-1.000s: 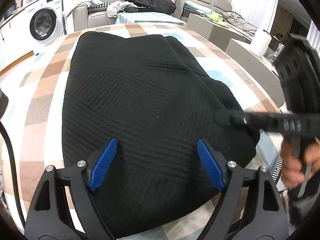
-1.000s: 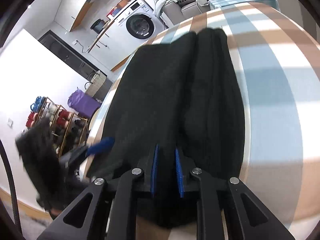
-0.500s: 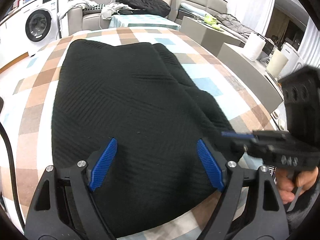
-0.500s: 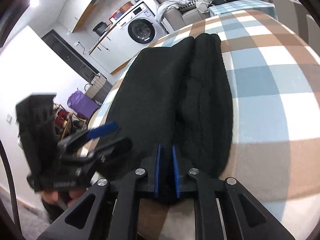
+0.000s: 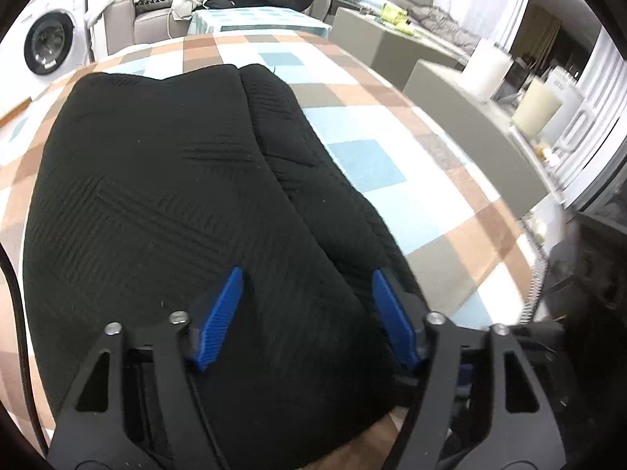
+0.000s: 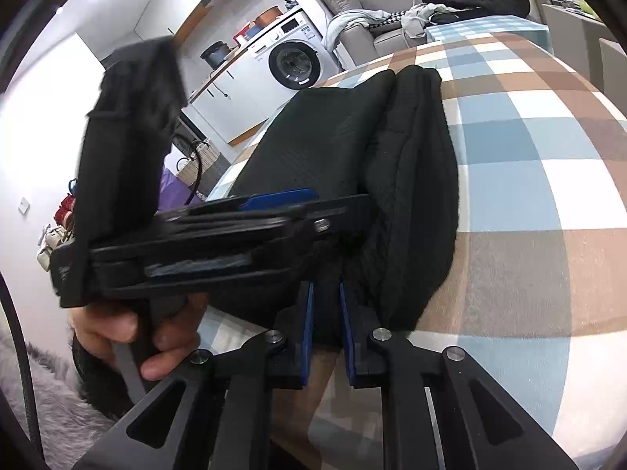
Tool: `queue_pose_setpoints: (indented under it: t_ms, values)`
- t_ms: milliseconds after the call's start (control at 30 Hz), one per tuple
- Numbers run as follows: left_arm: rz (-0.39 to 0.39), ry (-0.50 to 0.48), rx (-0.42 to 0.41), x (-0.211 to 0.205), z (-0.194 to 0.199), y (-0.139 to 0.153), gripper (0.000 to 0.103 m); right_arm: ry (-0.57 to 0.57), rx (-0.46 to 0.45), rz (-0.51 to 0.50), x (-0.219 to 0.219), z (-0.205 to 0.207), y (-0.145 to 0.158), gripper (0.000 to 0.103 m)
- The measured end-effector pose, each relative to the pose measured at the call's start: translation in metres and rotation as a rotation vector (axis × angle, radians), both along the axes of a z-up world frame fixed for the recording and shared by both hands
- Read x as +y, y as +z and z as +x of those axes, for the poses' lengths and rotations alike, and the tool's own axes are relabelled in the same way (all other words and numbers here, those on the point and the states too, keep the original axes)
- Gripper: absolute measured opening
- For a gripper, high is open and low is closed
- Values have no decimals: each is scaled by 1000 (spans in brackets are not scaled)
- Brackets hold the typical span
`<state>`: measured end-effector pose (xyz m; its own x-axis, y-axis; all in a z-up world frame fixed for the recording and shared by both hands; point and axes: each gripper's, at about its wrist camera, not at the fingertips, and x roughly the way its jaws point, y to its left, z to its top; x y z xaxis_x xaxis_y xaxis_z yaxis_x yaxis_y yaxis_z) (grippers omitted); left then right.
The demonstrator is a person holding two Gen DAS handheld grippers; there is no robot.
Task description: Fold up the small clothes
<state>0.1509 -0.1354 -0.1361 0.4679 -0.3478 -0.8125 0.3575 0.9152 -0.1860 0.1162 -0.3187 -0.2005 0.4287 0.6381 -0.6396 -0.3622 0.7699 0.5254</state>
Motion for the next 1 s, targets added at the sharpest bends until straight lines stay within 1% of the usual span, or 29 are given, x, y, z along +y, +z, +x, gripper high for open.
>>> queue_pose_setpoints:
  t_ms: [33,67,100,133,167,200,233,267,467,533,600,633,667,700,767,833,867,933,1000]
  values:
    - [16,5,-7,-2,1,-1,55,-2,0,3,0,0,0,13]
    - [30,9,-13,-3,2,-1,47,-6,2,7,-1,0,-1,13]
    - [40,15,-19,-3,3,-1,33,-7,4,13,-2,0,-2,13]
    - [42,24,-27,-2,3,-1,26,-7,4,17,-2,0,-2,13]
    - [39,36,-30,1,4,-1,15,-8,6,22,-3,0,-3,13]
    - [20,48,-30,5,5,1,6,-6,7,27,-3,1,-4,14]
    - [-10,58,-31,9,5,3,4,-5,9,29,-3,1,-5,14]
    - [-30,64,-32,13,5,6,3,-4,12,36,-4,2,-5,14]
    - [-74,65,-69,19,1,24,3,-8,17,50,-7,2,0,19]
    - [-87,71,-88,21,1,32,3,-40,-7,60,-17,-2,9,23]
    - [-97,69,-96,22,2,37,3,-90,-24,39,-29,-5,16,31]
    - [-100,68,-99,21,4,38,3,-106,-24,39,-35,-7,17,34]
    - [-100,67,-98,20,5,37,3,-128,-16,49,-41,-6,16,42]
    - [-103,67,-92,20,7,35,3,-133,7,67,-44,-3,12,43]
    - [-103,63,-86,18,8,32,3,-102,51,107,-42,1,5,44]
    - [-103,60,-83,17,8,31,3,-81,71,106,-37,2,1,45]
    - [-102,58,-82,17,8,29,3,-76,70,101,-34,2,-1,51]
    - [-106,59,-73,18,8,27,3,-75,70,94,-30,4,-1,52]
    - [-113,61,-70,19,9,25,3,-58,47,95,-24,5,3,52]
